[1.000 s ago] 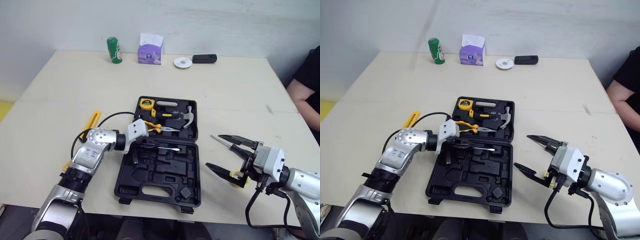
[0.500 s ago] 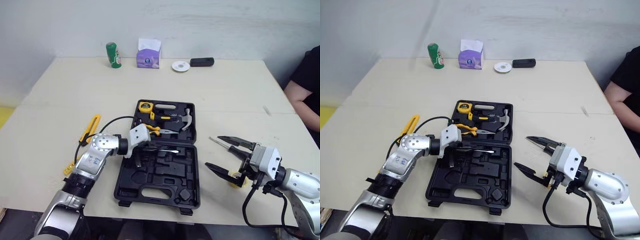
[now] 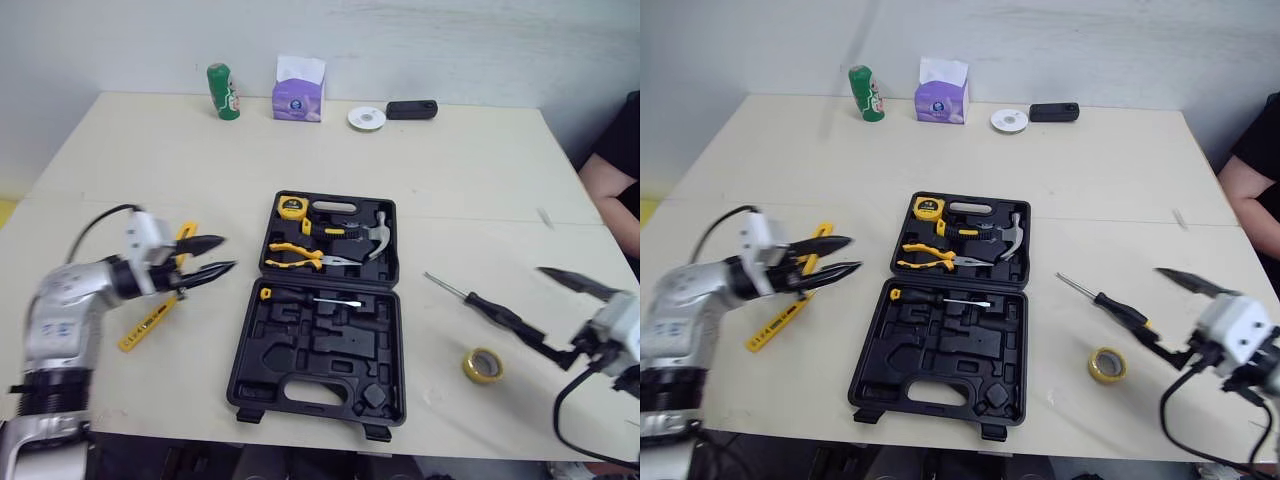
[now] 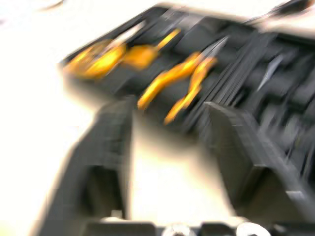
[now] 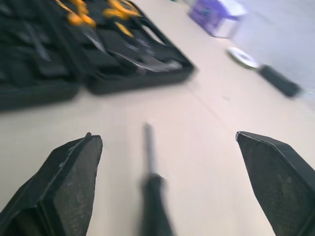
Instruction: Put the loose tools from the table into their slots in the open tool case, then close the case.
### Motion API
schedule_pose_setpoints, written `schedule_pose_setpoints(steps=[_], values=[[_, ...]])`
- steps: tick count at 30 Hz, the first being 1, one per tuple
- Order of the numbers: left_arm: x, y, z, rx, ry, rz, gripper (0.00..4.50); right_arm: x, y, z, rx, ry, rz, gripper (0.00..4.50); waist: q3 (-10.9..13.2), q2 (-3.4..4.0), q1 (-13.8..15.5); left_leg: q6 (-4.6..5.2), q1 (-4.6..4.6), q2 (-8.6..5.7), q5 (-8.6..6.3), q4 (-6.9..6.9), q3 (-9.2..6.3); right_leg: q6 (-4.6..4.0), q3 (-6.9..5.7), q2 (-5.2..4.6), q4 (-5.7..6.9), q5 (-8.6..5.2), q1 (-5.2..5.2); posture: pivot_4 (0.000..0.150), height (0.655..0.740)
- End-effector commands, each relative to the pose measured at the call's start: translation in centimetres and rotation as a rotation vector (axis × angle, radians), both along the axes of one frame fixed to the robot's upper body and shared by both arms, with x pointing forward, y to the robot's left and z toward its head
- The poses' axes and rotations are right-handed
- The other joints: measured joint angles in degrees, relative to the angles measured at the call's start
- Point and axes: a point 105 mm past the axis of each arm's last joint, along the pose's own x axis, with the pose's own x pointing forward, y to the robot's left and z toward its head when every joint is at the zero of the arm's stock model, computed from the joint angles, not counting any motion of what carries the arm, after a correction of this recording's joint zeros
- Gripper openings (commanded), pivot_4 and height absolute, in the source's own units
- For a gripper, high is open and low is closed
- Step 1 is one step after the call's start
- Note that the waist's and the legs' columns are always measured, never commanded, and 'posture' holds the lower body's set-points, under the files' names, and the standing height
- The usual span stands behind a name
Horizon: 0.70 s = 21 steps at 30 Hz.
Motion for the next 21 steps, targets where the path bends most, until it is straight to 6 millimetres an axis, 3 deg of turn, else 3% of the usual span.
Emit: schedule_pose_setpoints(steps=[1, 3, 5, 7, 13, 17, 21], values=[[-1.2, 6.1, 2.1, -0.002, -0.084, 0.236, 4.46, -1.5, -4.2, 0.6, -0.042, -0.057, -0.152, 4.50, 0.0, 0.01, 0.1, 0.05, 0.03, -0.02, -0.03, -0.02, -0.01, 0.00, 0.00, -0.04, 0.02, 0.00, 0.00, 0.150, 0.7400], [-2.7, 8.7, 2.1, -0.027, -0.105, 0.345, 4.46, -2.4, -6.3, 0.5, -0.033, -0.063, -0.236, 4.50, 0.0, 0.03, 0.0, 0.27, 0.06, -0.04, -0.15, -0.07, -0.05, -0.01, -0.04, -0.12, 0.04, 0.00, 0.01, 0.150, 0.7400], [-3.9, 9.9, 1.7, -0.025, -0.109, 0.394, 4.46, -3.2, -8.1, 0.3, -0.019, -0.071, -0.306, 4.50, 0.1, 0.12, -0.1, 0.31, 0.07, -0.10, -0.17, -0.11, -0.04, -0.01, -0.02, -0.21, 0.04, 0.00, 0.01, 0.150, 0.7400], [-5.7, 12.7, 0.5, -0.011, -0.088, 0.518, 4.46, -4.2, -9.9, -0.2, 0.021, -0.085, -0.400, 4.50, 0.1, 0.13, -0.3, 0.30, 0.07, -0.11, -0.19, -0.16, -0.05, -0.02, -0.05, -0.23, -0.02, 0.00, 0.01, 0.150, 0.7400], [-10.4, 19.8, -1.1, -0.047, -0.090, 0.884, 4.46, -8.0, -14.4, -3.1, 0.058, -0.064, -0.664, 4.50, 0.1, 0.13, -1.3, 0.27, 0.10, -0.09, -0.21, -0.24, -0.05, -0.11, -0.08, -0.24, 0.00, -0.05, -0.01, 0.150, 0.7400], [-11.8, 21.2, -2.4, -0.064, -0.070, 0.971, 4.46, -10.8, -16.5, -4.0, 0.065, -0.063, -0.813, 4.50, 0.1, 0.17, -1.3, 0.28, 0.12, -0.11, -0.26, -0.23, -0.04, -0.11, -0.06, -0.29, 0.08, -0.05, -0.03, 0.150, 0.7400], [-10.8, 20.4, -2.7, -0.091, -0.074, 0.942, 4.46, -12.0, -17.3, -4.4, 0.071, -0.067, -0.872, 4.50, 0.0, 0.18, -1.3, 0.23, 0.27, -0.09, -0.29, -0.24, -0.04, -0.19, -0.04, -0.30, 0.13, -0.05, 0.04, 0.150, 0.7400]])
